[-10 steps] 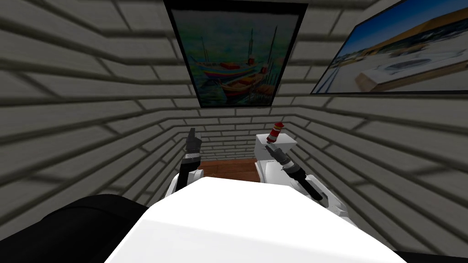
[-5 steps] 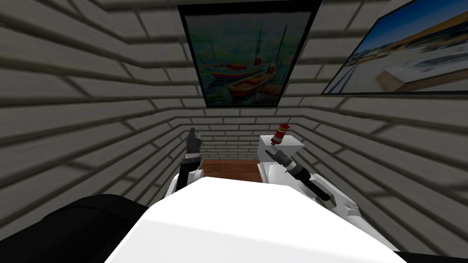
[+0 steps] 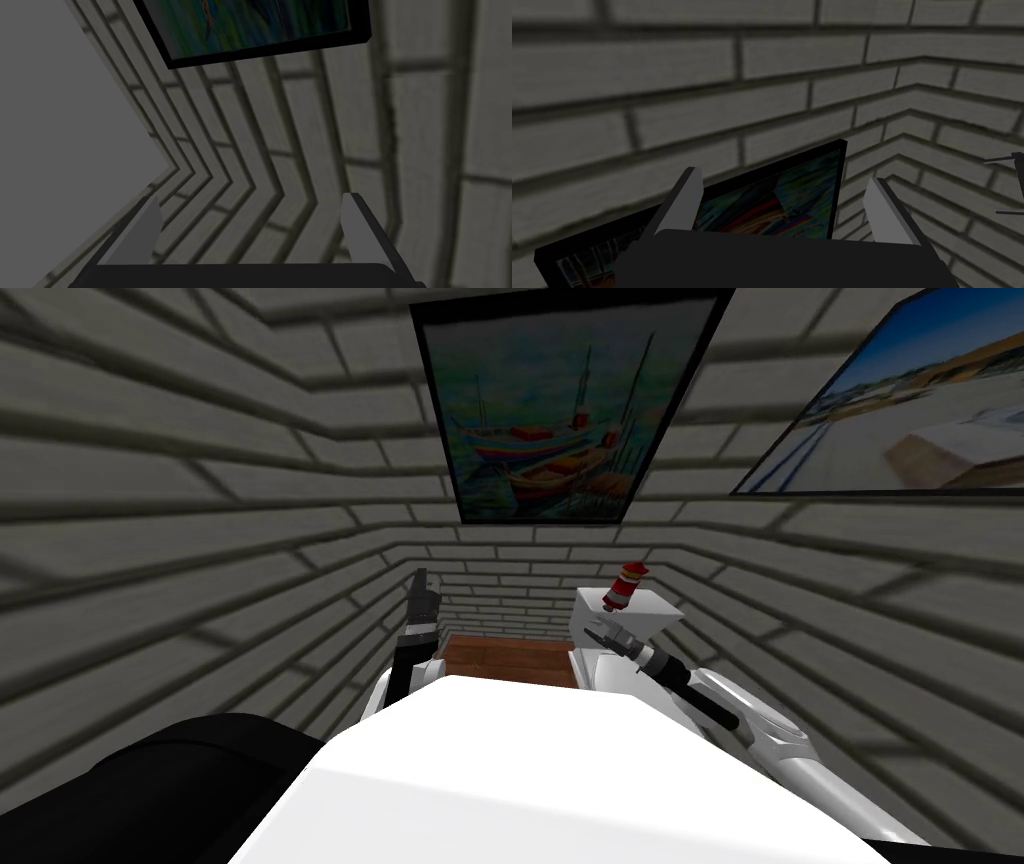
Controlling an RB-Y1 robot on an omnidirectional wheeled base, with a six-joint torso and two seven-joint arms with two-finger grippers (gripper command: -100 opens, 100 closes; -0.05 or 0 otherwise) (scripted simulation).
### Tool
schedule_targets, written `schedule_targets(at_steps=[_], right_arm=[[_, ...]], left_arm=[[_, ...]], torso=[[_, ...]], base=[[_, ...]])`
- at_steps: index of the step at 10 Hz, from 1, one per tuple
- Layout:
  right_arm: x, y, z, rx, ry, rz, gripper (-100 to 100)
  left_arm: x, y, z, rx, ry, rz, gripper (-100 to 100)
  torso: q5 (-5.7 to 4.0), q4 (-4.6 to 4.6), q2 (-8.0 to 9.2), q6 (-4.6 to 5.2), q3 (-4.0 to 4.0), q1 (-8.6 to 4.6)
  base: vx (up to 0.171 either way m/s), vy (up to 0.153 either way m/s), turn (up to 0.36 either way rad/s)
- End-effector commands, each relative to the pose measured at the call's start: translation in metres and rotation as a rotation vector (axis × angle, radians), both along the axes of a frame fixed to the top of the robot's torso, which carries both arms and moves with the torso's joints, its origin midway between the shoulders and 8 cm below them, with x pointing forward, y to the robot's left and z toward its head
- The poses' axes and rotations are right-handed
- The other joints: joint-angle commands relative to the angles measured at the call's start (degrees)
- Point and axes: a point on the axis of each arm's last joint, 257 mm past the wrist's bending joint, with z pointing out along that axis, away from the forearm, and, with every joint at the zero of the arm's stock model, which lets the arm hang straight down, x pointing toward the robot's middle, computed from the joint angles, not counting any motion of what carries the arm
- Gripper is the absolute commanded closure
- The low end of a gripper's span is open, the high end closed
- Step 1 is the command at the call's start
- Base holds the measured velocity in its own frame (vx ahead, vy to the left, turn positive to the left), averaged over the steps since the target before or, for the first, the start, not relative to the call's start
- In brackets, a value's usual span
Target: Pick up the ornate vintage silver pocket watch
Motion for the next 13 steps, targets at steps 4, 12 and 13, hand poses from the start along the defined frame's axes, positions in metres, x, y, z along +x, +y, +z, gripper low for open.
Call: schedule_targets(at_steps=[4,12,13], right_arm=[[-0.006,-0.042,-0.040,-0.214,0.068,0.017,-100],[-0.036,-0.150,-0.100,-0.625,0.209,0.040,-100],[-0.043,-0.173,-0.106,-0.702,0.234,0.047,-100]], left_arm=[[0.000,0.000,0.000,0.000,0.000,0.000,0],[0.000,0.000,0.000,0.000,0.000,0.000,0],[0.000,0.000,0.000,0.000,0.000,0.000,0]], torso=[[0.00,-0.01,-0.07,-0.01,-0.04,0.03],[0.01,-0.05,-0.24,0.02,-0.14,0.01],[-0.01,-0.04,-0.17,0.04,-0.11,0.01]], base=[[0.039,0.022,0.101],[0.065,0.016,0.095],[0.070,0.009,0.079]])
